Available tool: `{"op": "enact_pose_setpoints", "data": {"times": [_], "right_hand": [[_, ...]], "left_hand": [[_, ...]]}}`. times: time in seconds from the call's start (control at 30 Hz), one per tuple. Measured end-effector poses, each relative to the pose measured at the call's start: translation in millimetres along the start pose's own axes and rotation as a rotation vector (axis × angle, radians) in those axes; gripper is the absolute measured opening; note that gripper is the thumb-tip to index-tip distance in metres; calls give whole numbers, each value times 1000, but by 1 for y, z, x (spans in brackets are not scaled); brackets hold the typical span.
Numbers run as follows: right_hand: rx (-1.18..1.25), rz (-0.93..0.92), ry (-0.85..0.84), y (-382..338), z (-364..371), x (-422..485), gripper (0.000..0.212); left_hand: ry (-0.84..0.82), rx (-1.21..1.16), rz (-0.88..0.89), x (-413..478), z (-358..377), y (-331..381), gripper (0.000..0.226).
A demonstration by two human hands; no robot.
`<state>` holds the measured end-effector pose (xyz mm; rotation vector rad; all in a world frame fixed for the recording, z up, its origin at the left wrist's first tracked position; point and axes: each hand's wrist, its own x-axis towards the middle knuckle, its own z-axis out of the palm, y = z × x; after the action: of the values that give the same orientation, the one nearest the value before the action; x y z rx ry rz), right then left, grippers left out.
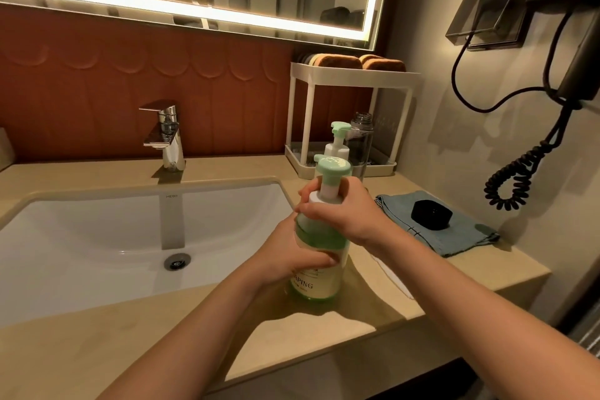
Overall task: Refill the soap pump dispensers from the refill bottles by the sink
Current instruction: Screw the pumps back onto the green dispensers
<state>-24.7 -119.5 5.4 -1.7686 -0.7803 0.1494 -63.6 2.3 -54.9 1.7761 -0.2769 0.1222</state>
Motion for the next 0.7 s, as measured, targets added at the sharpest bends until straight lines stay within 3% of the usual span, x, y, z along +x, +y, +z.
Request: {"op": "enact_pose_setpoints", "data": {"times": [0.3,0.47,0.53,0.7], "right_hand": [[-102,-22,373,6,24,-1,9],[-170,-14,445,10,30,-1,26],[-181,18,348,10,24,-1,27],[-99,137,-236,-9,-18,-1,41]], "left_hand": [[279,99,56,-5,22,-1,68],[428,139,65,-12,32,0,72],[397,131,63,-13,31,-2,74],[317,120,37,-6,21,-5,72]]}}
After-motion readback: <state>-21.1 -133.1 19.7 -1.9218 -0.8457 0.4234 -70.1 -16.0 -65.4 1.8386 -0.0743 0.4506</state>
